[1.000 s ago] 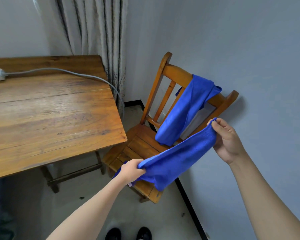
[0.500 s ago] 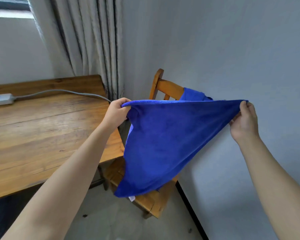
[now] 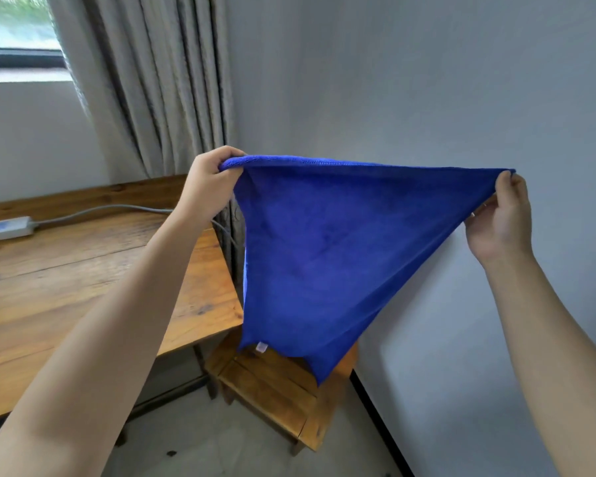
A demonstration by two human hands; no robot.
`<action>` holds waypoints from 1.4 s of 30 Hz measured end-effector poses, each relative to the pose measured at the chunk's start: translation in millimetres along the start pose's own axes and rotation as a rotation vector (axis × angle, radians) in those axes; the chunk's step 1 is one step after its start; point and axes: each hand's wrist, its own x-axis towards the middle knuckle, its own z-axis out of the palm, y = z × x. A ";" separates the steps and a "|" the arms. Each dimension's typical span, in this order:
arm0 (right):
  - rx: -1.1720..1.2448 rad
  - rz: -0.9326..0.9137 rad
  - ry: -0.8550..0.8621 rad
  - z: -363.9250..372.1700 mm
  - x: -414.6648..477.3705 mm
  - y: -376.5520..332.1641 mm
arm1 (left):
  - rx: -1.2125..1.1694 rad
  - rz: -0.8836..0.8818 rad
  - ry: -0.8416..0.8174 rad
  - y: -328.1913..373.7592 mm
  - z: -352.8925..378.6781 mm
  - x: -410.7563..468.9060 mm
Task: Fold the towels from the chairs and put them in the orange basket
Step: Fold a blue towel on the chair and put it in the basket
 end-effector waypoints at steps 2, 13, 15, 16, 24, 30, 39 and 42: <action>0.021 -0.006 -0.011 -1.2 -4.6 -3.0 | -0.010 -0.003 0.018 5.0 -4.9 -4.0; -0.045 0.232 -0.042 -23.1 -60.3 27.2 | -0.150 -0.250 -0.349 -39.9 -41.9 -67.2; -0.179 0.316 0.012 -31.9 -75.0 52.5 | -0.140 -0.334 -0.413 -64.7 -41.0 -85.5; -0.226 0.366 0.025 -38.4 -82.4 66.5 | -0.145 -0.393 -0.431 -77.4 -40.0 -95.1; -0.444 0.731 0.108 -94.2 -143.1 169.2 | -0.002 -0.830 -0.437 -152.1 -31.3 -166.9; -0.569 0.887 0.138 -113.1 -173.5 214.1 | 0.200 -0.923 -0.512 -191.9 -25.8 -191.7; -0.662 0.977 0.187 -122.3 -199.9 252.1 | 0.404 -0.882 -0.537 -239.4 -2.0 -204.2; -0.677 0.989 0.207 -120.9 -193.3 267.0 | 0.406 -0.844 -0.457 -255.6 14.0 -198.1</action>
